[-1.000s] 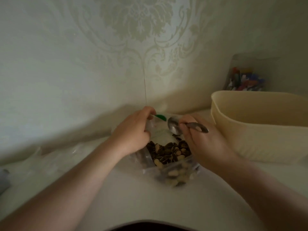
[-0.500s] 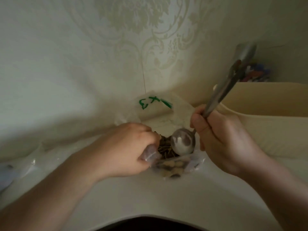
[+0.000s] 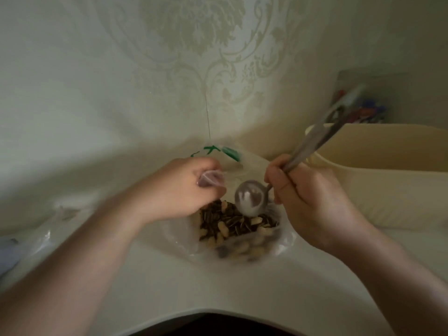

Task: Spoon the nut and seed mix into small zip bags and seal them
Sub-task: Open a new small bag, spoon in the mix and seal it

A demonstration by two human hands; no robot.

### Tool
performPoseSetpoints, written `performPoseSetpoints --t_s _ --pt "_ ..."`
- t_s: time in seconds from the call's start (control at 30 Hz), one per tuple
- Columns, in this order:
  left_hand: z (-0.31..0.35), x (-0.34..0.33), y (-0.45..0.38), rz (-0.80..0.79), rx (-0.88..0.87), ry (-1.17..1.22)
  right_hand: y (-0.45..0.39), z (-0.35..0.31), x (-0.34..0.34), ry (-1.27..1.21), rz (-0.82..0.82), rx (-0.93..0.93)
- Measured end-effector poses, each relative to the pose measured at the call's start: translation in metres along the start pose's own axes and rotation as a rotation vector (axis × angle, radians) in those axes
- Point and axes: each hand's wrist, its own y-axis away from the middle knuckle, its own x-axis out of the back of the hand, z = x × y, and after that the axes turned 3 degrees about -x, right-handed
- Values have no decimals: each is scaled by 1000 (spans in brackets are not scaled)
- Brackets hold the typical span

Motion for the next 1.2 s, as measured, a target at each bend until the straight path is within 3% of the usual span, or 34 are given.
performPoseSetpoints --t_s 0.13,0.27,0.37,0.43,0.53,0.63,0.77,0.83,0.9,0.97,1.03,1.13,1.2 --pt "3 -15 -17 -42 -5 -205 -5 11 0 92 130 40" --pt "4 -20 -38 -67 31 -132 -9 19 -2 94 179 76" --pt "14 -23 -54 11 152 356 -7 14 2 -10 244 91" --pt "24 -20 -65 -86 182 742 -5 9 8 -81 259 153" --pt "41 -13 -81 -245 125 952 -2 5 10 -62 140 360" --pt "55 -7 -95 -378 68 853 -3 9 3 48 -3 433" --pt "85 -7 -96 -530 -43 651 -2 10 -5 147 -49 476" --pt "93 -8 -92 -472 -72 552 -1 9 -5 236 14 458" --pt "91 -6 -87 -296 -73 464 1 8 -1 292 75 369" --pt "76 -1 -81 -115 -17 407 0 6 5 338 123 248" --pt "56 3 -70 -35 66 348 0 4 10 317 118 126" --pt "22 0 -43 -110 147 100 0 2 11 281 76 21" --pt "6 -6 -23 -208 111 -161 0 0 11 344 49 -15"
